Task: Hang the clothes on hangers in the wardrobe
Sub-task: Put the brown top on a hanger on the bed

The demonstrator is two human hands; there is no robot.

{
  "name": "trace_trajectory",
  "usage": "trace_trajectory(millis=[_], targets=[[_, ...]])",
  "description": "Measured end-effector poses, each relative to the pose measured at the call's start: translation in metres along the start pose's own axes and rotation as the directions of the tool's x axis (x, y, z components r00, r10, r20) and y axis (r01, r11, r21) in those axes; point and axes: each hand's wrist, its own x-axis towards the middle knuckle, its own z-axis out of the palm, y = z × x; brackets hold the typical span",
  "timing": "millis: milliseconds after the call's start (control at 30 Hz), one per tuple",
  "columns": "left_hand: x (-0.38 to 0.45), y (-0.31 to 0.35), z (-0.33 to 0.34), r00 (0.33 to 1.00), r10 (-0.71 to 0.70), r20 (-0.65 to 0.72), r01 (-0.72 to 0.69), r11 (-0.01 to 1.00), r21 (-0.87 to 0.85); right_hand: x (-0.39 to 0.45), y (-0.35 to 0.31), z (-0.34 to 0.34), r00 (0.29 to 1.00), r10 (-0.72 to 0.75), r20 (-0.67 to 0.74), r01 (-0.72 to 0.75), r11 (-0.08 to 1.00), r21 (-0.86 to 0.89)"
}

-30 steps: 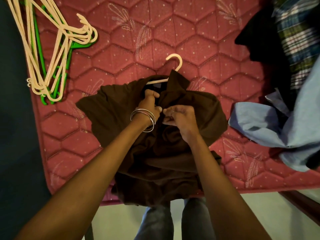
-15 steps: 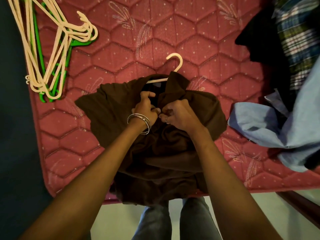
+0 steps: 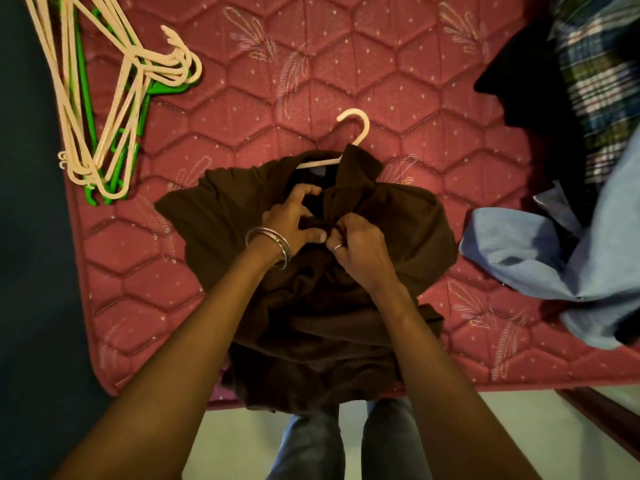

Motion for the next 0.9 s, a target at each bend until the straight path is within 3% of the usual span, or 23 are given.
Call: trace_trajectory(millis=[67,133,200,267,333,433,500,733,900], targets=[[0.001,-0.007,-0.019,0.999,0.012,0.047,-0.023,0.970,0.243,-0.003,0.004,-0.005,0.998,0.041,0.051,-0.043,0.998,0.044],[0.002,-0.012,-0.033,0.999,0.045,0.018,-0.049,0.943,0.330,-0.003,0.006,-0.011,0.986,0.104,0.130,-0.119,0.986,0.114],[0.000,-0.013,-0.039,0.997,0.069,-0.019,-0.062,0.968,0.242,-0.001,0.005,-0.016,0.976,0.153,0.152,-0.178,0.971,0.163],[-0.001,-0.010,-0.042,0.996,0.086,-0.034,-0.080,0.984,0.158,0.008,-0.004,-0.016,0.977,0.212,-0.025,-0.201,0.955,0.217],[-0.003,-0.006,-0.046,0.996,0.077,-0.033,-0.074,0.995,0.066,0.022,-0.021,-0.012,0.933,0.301,-0.195,-0.256,0.940,0.228],[-0.004,-0.005,-0.047,0.999,0.009,-0.038,-0.012,0.997,-0.072,0.042,-0.045,-0.004,0.880,0.452,-0.147,-0.462,0.886,-0.035],[-0.004,-0.007,-0.047,1.000,-0.002,-0.028,-0.002,0.989,-0.145,0.052,-0.047,0.001,0.843,0.529,-0.101,-0.537,0.839,-0.090],[0.000,-0.004,-0.043,0.992,-0.052,-0.117,0.010,0.944,-0.331,0.039,-0.050,-0.012,0.864,0.418,-0.280,-0.355,0.901,0.250],[0.008,0.013,-0.029,0.962,-0.175,-0.210,0.081,0.916,-0.393,0.019,-0.050,-0.010,0.844,0.285,-0.455,-0.251,0.959,0.134]])
